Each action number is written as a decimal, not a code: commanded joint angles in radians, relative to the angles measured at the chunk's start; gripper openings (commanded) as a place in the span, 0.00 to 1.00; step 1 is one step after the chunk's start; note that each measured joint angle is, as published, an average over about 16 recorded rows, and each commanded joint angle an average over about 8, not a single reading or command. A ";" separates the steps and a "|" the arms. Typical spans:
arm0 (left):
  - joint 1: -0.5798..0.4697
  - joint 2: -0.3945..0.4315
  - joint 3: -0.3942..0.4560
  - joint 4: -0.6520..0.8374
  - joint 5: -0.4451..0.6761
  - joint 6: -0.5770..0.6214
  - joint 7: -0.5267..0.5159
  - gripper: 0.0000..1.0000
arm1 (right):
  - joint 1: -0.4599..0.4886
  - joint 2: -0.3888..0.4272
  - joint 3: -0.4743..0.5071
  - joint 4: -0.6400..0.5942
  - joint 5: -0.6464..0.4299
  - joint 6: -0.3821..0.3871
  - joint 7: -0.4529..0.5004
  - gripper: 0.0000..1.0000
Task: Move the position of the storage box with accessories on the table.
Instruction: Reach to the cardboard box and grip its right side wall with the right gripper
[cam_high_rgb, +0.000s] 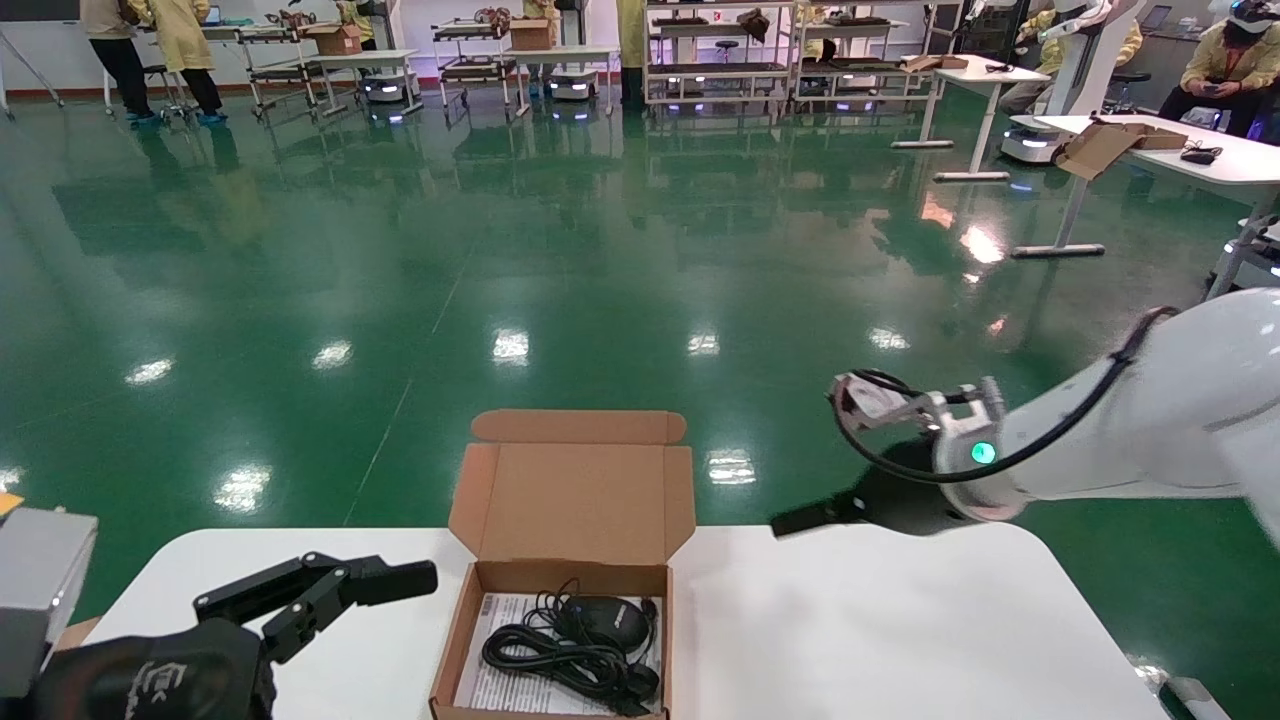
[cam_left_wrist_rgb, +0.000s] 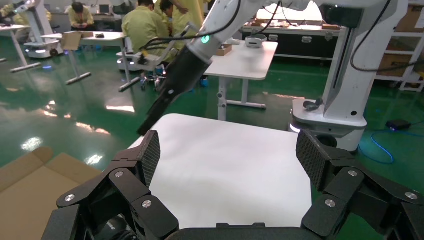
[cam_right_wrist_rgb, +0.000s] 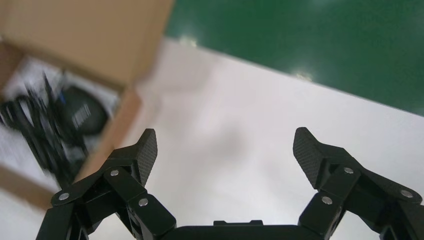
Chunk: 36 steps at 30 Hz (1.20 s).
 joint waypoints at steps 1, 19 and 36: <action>0.000 0.000 0.000 0.000 0.000 0.000 0.000 1.00 | -0.022 -0.002 -0.002 0.052 -0.006 0.029 0.089 1.00; 0.000 0.000 0.000 0.000 0.000 0.000 0.000 1.00 | -0.232 -0.003 -0.213 0.435 -0.066 0.256 0.695 1.00; 0.000 0.000 0.000 0.000 0.000 0.000 0.000 1.00 | -0.266 -0.001 -0.376 0.527 -0.094 0.324 0.913 0.63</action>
